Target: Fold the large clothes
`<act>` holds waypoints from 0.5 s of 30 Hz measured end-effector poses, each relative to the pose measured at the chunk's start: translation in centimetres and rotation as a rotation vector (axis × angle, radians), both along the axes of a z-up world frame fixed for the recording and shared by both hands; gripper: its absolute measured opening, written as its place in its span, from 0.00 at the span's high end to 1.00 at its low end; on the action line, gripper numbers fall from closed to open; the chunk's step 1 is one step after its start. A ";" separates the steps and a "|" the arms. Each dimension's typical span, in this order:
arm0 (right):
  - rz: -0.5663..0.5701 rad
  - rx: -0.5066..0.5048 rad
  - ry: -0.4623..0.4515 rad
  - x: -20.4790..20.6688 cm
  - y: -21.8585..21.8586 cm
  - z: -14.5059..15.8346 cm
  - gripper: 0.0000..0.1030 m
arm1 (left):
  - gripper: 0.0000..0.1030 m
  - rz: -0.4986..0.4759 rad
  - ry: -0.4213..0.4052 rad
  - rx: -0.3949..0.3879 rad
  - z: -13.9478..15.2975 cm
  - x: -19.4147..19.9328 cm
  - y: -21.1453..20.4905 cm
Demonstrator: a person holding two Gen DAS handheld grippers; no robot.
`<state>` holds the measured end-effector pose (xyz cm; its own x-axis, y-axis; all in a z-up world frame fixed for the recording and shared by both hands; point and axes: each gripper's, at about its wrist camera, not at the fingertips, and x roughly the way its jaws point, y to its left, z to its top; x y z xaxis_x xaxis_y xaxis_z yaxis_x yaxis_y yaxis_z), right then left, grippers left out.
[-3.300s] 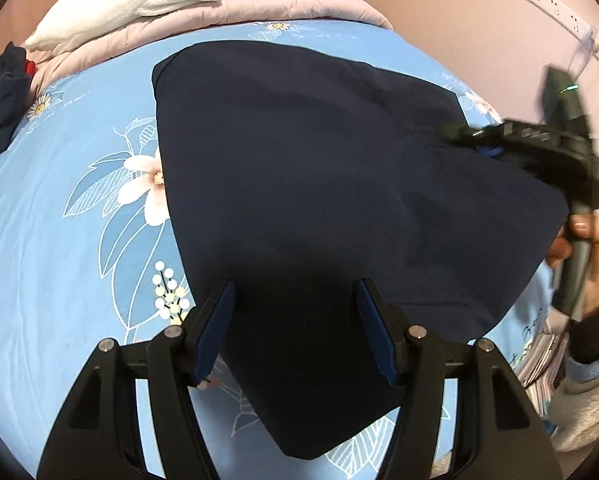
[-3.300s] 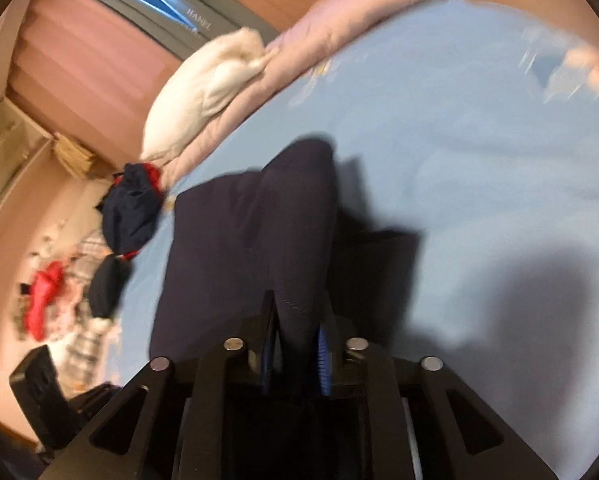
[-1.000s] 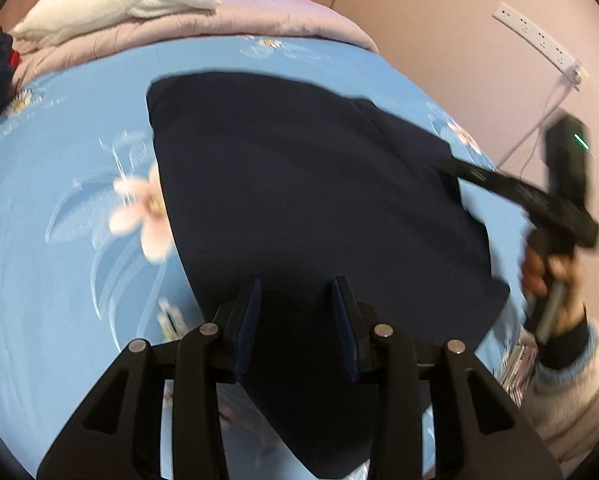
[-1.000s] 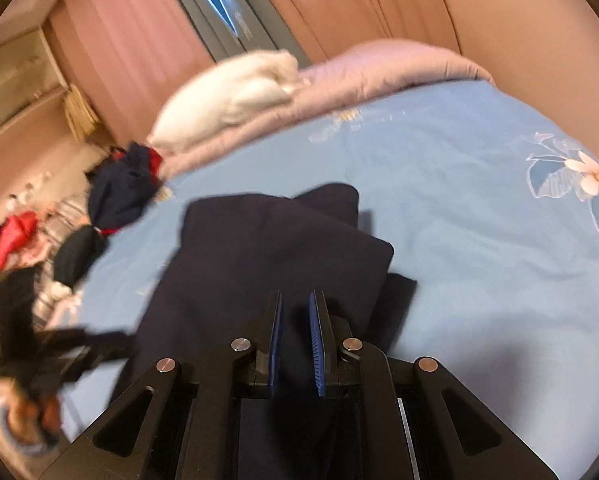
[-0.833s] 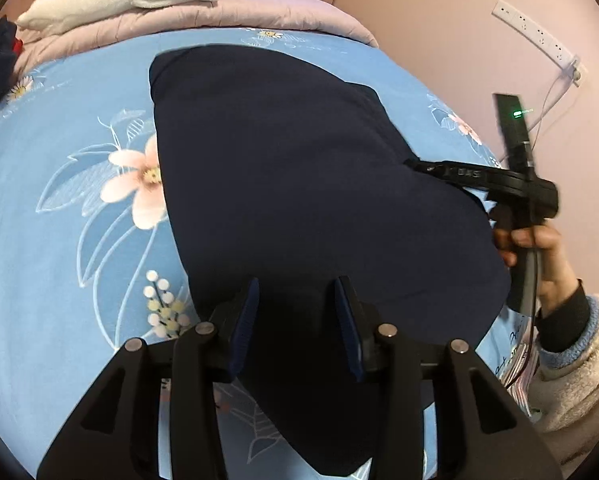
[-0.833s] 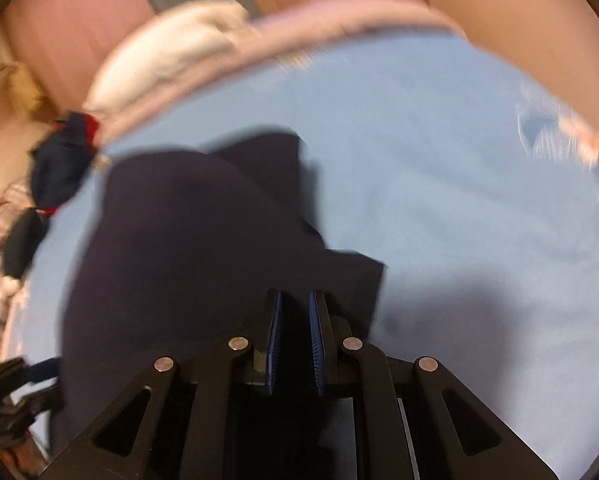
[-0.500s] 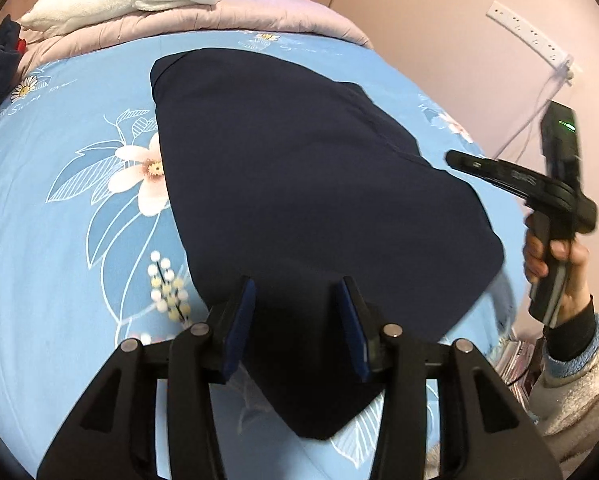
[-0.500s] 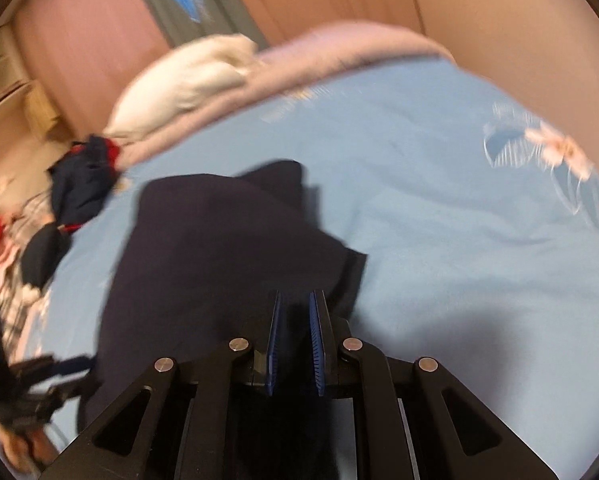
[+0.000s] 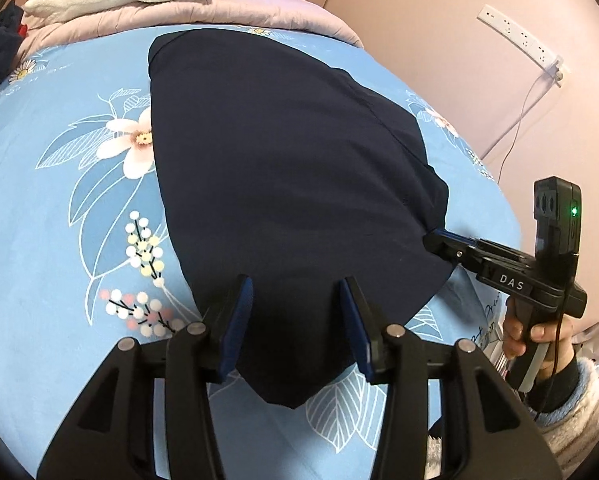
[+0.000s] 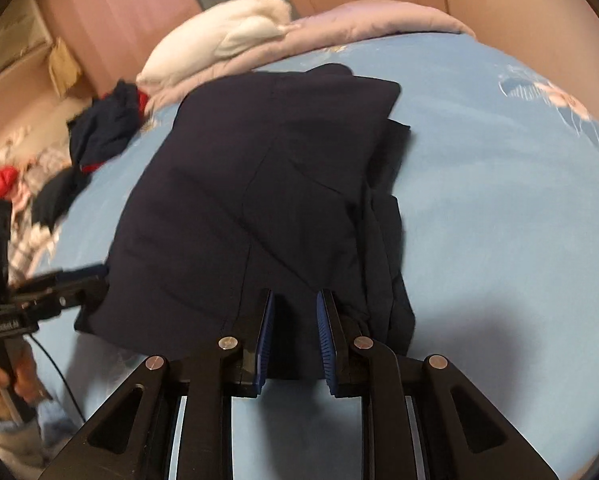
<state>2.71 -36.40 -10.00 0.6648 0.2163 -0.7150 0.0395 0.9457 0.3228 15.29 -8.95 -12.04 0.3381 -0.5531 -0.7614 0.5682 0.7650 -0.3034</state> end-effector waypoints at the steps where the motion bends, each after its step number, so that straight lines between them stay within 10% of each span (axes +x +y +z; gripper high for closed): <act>1: -0.008 0.016 0.000 -0.1 -0.2 0.1 0.80 | 0.56 0.005 0.003 -0.006 0.1 0.0 0.1; 4: -0.021 0.056 0.002 -0.4 -0.7 1.0 0.80 | 0.53 0.028 0.012 -0.011 0.7 -0.1 0.9; 7: -0.015 0.139 -0.048 -1.9 -1.1 2.2 0.61 | 0.21 0.073 0.013 -0.023 1.2 -0.4 2.6; 9: -0.024 0.209 -0.079 -2.3 -1.7 2.7 0.41 | 0.19 0.105 0.037 -0.058 1.1 -0.3 4.0; 15: -0.116 0.324 -0.079 -2.5 -3.9 2.4 0.26 | 0.19 0.218 0.192 -0.182 -0.4 2.1 7.9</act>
